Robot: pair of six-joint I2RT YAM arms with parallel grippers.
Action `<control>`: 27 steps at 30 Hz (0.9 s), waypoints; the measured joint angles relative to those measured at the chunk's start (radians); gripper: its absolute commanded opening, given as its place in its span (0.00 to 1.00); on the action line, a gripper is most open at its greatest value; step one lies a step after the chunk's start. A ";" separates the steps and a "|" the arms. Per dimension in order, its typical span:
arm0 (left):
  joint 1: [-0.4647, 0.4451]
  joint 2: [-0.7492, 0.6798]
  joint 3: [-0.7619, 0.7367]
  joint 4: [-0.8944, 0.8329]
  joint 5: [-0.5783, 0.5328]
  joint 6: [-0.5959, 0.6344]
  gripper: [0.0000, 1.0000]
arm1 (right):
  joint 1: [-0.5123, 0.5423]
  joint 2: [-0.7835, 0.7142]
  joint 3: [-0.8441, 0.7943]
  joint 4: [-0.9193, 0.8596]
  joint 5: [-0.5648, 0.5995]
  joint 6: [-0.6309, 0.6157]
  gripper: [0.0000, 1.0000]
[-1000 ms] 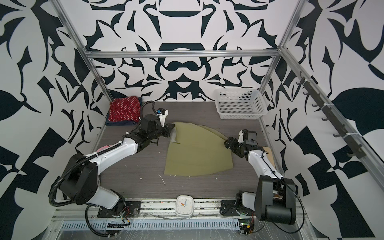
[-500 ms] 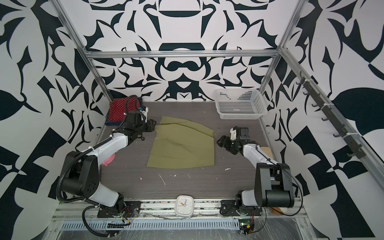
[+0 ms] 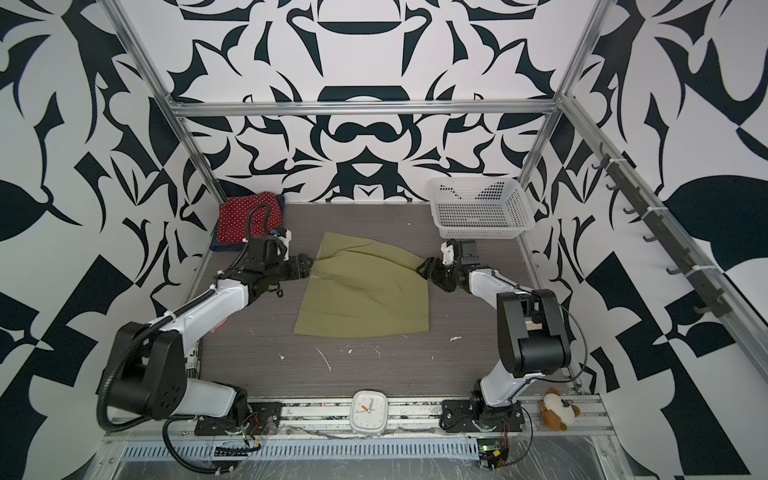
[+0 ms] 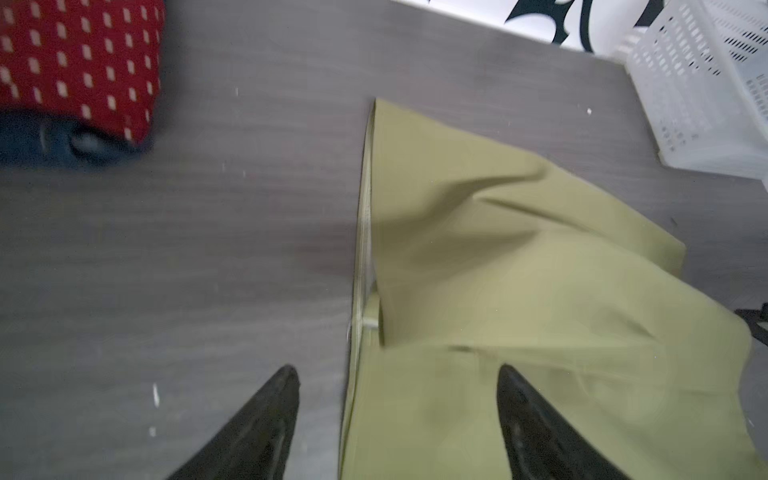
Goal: Fold and stack the skirts
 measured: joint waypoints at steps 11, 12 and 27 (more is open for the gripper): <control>-0.013 -0.264 -0.224 -0.178 0.010 -0.177 0.87 | 0.038 -0.488 -0.296 -0.168 0.100 0.026 0.76; -0.013 -0.240 -0.231 -0.177 0.018 -0.187 0.87 | 0.039 -0.487 -0.313 -0.183 0.101 0.030 0.76; -0.049 -0.055 -0.282 -0.055 0.106 -0.245 0.04 | 0.152 -0.413 -0.388 -0.223 0.056 0.048 0.10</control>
